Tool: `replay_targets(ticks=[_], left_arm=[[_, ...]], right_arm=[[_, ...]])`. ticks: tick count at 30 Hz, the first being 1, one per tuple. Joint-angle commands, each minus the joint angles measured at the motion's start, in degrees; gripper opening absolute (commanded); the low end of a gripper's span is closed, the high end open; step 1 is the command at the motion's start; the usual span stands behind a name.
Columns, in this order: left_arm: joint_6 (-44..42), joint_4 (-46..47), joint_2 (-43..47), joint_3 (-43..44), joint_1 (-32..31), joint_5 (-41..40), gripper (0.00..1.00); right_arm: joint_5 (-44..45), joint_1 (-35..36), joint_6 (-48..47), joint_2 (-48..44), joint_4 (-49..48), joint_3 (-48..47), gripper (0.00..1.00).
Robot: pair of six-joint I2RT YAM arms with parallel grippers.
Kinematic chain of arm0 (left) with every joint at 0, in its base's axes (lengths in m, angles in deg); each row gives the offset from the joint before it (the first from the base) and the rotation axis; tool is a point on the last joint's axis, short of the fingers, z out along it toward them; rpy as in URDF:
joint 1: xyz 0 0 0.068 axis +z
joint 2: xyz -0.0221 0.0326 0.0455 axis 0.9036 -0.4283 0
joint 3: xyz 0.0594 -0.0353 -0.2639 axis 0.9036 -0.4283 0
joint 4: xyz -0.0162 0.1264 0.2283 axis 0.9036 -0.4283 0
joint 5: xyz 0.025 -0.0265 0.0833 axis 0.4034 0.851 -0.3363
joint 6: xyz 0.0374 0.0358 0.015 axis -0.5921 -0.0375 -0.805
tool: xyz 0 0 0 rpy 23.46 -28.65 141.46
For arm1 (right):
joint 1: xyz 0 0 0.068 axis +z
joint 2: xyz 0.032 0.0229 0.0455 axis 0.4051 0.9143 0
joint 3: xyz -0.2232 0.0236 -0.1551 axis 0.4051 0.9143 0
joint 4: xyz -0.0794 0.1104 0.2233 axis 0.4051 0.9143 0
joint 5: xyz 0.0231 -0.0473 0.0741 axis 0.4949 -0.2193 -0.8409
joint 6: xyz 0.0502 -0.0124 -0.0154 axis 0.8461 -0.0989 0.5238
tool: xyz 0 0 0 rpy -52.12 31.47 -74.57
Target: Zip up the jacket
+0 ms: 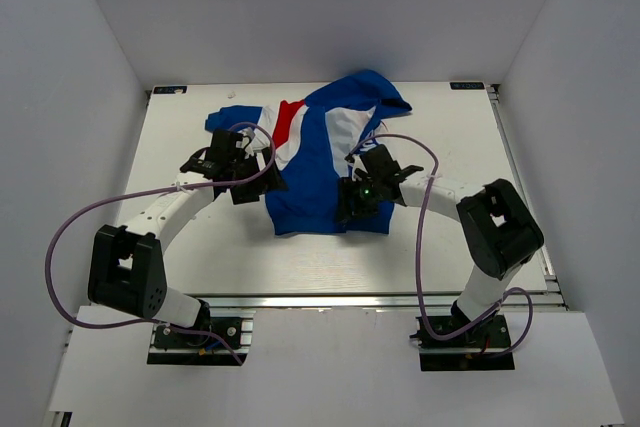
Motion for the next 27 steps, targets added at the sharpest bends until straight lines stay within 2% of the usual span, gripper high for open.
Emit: replay_targets(ticks=[1, 7, 12, 13, 15, 16, 20, 24, 27], left_arm=[[0.1, 0.3, 0.9, -0.3, -0.1, 0.3, 0.98], [0.1, 0.0, 1.4, -0.5, -0.2, -0.2, 0.98], [0.1, -0.2, 2.4, -0.9, -0.2, -0.5, 0.98], [0.1, -0.2, 2.5, -1.0, -0.2, -0.6, 0.98], [0.1, -0.5, 2.5, -0.9, -0.2, -0.7, 0.98], [0.1, -0.5, 2.7, -0.9, -0.2, -0.9, 0.98], [0.1, -0.3, 2.7, -1.0, -0.2, -0.9, 0.98], [-0.2, 0.1, 2.3, -1.0, -0.3, -0.7, 0.98], [-0.4, 0.3, 1.7, -0.9, -0.2, -0.5, 0.98]], right_arm=[[-1.7, 0.4, 1.7, -2.1, -3.6, 1.3, 0.55], [-2.2, 0.4, 2.7, -0.3, -4.0, -0.1, 0.25], [-3.1, 0.4, 3.6, 0.7, -5.1, -0.9, 0.21], [-3.1, 0.5, 3.6, 0.8, -5.0, -1.1, 0.14], [-2.6, 0.5, 3.4, 0.7, -4.3, -1.6, 0.07], [-2.3, 0.5, 3.2, 0.5, -3.9, -1.6, 0.0], [2.0, 0.6, 1.2, -1.9, 2.5, -2.9, 0.0], [14.8, 0.6, -1.6, -7.0, 11.9, -4.2, 0.0], [25.0, 0.7, -3.7, -9.8, 22.8, -7.1, 0.0]])
